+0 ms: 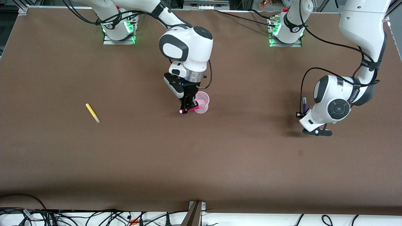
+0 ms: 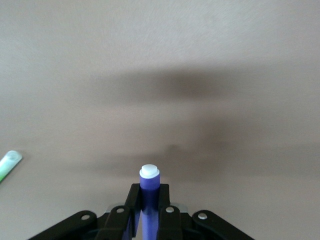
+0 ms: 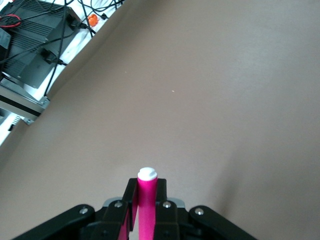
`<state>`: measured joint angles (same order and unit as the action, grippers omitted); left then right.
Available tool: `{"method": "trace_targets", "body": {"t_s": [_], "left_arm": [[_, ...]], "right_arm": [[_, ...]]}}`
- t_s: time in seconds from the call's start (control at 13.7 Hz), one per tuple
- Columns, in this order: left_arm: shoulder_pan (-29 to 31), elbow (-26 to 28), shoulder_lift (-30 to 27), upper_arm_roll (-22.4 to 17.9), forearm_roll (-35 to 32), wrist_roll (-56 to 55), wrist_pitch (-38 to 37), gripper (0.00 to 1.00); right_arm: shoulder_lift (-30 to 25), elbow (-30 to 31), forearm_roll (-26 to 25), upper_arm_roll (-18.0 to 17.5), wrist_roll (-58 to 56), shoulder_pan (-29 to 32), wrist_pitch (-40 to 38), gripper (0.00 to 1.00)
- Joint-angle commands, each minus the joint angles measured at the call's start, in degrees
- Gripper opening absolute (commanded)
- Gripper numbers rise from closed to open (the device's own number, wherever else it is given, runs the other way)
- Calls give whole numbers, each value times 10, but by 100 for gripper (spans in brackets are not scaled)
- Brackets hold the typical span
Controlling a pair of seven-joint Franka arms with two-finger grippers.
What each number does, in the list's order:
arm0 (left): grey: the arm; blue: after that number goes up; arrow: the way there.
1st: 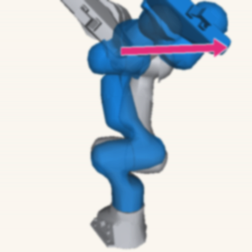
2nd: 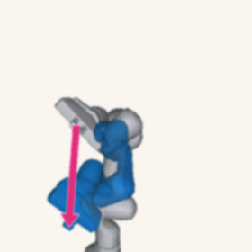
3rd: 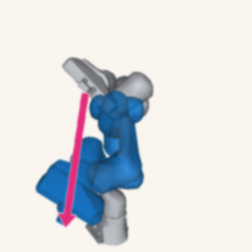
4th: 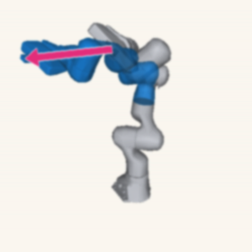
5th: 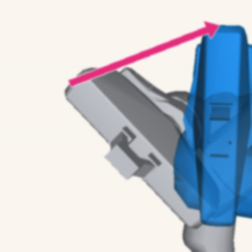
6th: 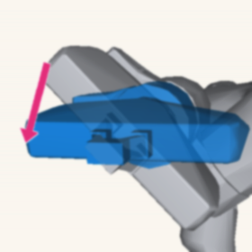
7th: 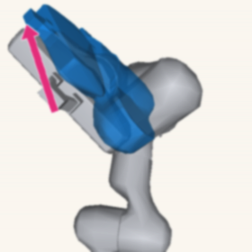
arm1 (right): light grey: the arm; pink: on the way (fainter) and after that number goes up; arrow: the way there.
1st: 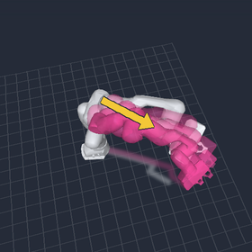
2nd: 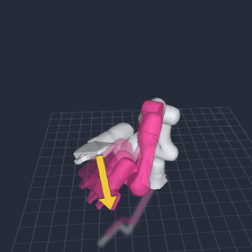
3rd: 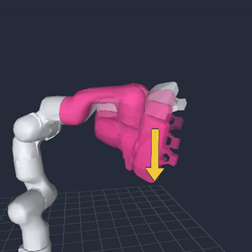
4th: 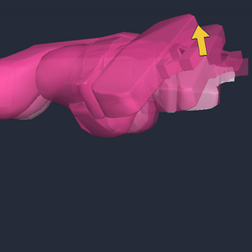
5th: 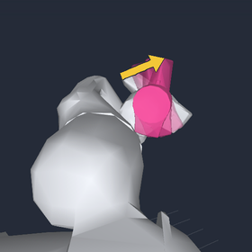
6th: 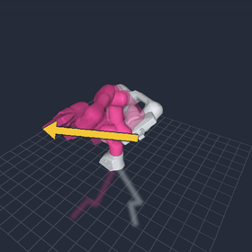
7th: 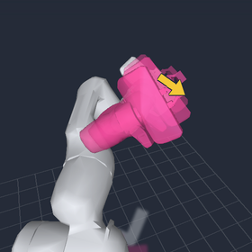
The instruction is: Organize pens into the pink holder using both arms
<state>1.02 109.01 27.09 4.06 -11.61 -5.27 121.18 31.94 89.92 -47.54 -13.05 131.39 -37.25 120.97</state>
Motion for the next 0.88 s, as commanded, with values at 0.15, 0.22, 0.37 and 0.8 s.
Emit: {"method": "trace_targets", "body": {"t_s": [0.15, 0.22, 0.37, 0.8], "left_arm": [[7, -64, -29, 12, 63, 89, -101, 0], [15, -87, -27, 12, 76, 114, -120, 0], [22, -124, -27, 13, 104, 161, -162, 0], [23, -186, -29, 14, 209, 277, -230, 0]], "right_arm": [[-4, 23, -41, 24, 26, -36, -44, 0], [-4, 23, -44, 24, 26, -41, -50, 0], [-3, 22, -53, 24, 27, -53, -65, 0], [-1, 21, -68, 25, 46, -95, -114, 0]]}}
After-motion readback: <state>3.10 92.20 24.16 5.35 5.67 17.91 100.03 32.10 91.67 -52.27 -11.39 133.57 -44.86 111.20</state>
